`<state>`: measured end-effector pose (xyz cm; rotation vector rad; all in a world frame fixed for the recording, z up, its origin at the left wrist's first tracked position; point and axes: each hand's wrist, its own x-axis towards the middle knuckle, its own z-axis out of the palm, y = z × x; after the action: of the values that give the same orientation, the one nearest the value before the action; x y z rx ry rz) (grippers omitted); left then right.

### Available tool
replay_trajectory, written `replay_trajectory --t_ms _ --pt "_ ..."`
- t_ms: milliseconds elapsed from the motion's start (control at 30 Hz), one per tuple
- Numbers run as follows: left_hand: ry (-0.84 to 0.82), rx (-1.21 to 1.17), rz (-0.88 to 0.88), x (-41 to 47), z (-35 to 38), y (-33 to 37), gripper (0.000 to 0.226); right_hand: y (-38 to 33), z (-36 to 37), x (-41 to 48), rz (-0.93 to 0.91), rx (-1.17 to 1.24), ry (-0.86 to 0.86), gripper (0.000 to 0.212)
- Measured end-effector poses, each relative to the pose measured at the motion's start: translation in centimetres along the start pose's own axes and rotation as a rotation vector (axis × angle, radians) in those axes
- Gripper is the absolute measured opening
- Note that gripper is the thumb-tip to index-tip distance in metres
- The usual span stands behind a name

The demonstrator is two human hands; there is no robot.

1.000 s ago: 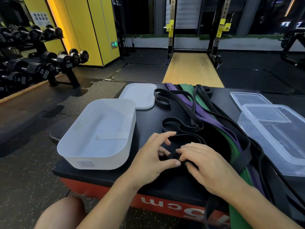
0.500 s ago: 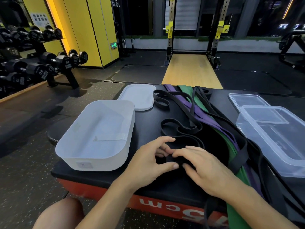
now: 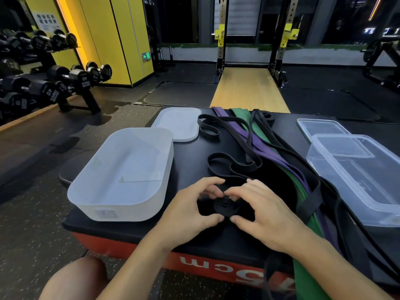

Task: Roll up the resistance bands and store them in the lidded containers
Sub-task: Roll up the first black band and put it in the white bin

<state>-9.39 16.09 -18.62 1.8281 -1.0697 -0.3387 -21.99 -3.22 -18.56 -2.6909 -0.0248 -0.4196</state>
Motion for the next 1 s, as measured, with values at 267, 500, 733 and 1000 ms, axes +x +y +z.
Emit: replay_trajectory --t_ms 267,500,733,1000 --pt "-0.002 -0.108 0.014 0.1 0.1 0.3 0.052 -0.6 0.6 0.3 0.045 -0.15 -0.039 0.068" --pt "0.024 0.023 0.025 0.6 0.7 0.0 0.032 -0.5 0.8 0.6 0.049 -0.164 -0.004 0.059" --pt "0.113 0.312 -0.009 0.5 1.3 0.0 0.034 -0.9 0.9 0.6 0.074 -0.182 0.01 0.056" --pt "0.121 0.16 -0.088 0.6 1.1 0.0 0.041 -1.1 0.4 0.1 0.068 -0.042 -0.042 0.057"
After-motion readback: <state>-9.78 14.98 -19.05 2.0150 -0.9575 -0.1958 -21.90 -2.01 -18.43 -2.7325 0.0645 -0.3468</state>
